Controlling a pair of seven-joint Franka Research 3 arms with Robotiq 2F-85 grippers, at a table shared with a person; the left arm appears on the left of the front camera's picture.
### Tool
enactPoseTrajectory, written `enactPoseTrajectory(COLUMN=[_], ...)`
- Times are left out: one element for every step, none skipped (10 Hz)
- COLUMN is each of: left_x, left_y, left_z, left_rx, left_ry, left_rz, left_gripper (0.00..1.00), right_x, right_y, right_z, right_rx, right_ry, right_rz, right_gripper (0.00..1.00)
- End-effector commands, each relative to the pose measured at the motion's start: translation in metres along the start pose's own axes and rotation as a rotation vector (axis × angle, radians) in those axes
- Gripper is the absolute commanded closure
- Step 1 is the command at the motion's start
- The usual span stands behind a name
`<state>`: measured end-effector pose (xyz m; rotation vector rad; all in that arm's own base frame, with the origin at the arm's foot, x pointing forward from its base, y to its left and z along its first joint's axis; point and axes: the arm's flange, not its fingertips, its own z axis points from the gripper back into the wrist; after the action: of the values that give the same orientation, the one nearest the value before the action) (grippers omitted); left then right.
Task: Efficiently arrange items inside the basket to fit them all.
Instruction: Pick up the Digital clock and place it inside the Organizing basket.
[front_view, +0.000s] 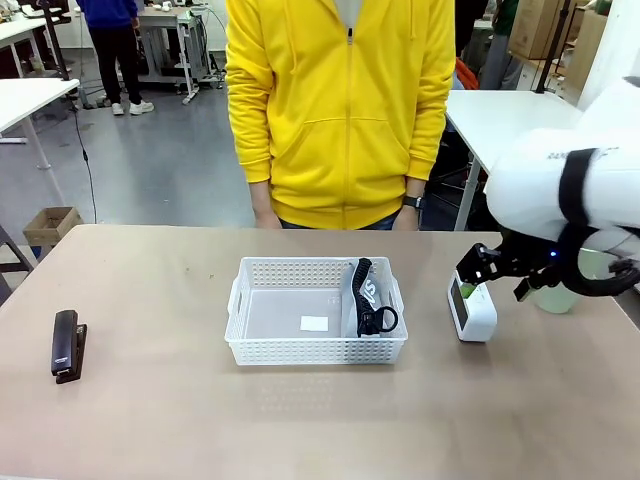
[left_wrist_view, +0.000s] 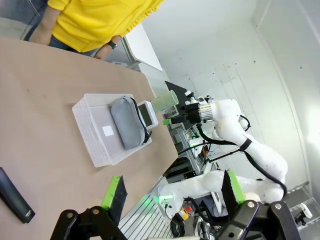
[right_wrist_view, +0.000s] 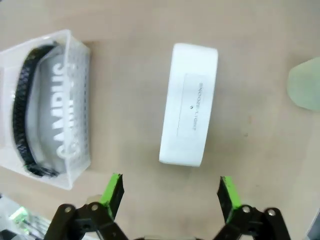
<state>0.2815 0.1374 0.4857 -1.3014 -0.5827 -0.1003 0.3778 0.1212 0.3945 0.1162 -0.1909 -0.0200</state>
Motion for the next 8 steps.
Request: enactPoseTrajectory(left_x=[0.001,0.001,0.001,0.001,0.001,0.001,0.001,0.001], left_y=[-0.002,-0.002,-0.002,-0.002,-0.002,-0.002,-0.002,-0.002], left_z=[0.0,0.0,0.0,0.0,0.0,0.0,0.0,0.0], left_rx=[-0.02,-0.02,-0.02,-0.02,-0.02,-0.02,-0.02,-0.02], left_ry=[-0.011,-0.011,-0.011,-0.011,-0.011,-0.011,-0.011,-0.011], left_rz=[-0.022,-0.022,-0.022,-0.022,-0.022,-0.022,-0.022,-0.022], left_gripper=[0.0,0.0,0.0,0.0,0.0,0.0,0.0,0.0], right_x=[0.024,0.03,0.035,0.038,0.042,0.047,0.052,0.055], right_y=[0.004,0.006,0.008,0.01,0.01,0.01,0.011,0.011], right_z=[-0.023,-0.036,-0.047,-0.056,-0.064,-0.072,-0.081,-0.086], right_rx=[-0.009,-0.032,-0.064,-0.067,-0.081,-0.098,-0.125,-0.128], right_ry=[0.05,0.063,0.087,0.097,0.085,0.091,0.103,0.107], right_rz=[-0.094,-0.105,-0.122,-0.114,-0.146,-0.172,-0.193,-0.203], right_gripper=[0.0,0.0,0.0,0.0,0.0,0.0,0.0,0.0])
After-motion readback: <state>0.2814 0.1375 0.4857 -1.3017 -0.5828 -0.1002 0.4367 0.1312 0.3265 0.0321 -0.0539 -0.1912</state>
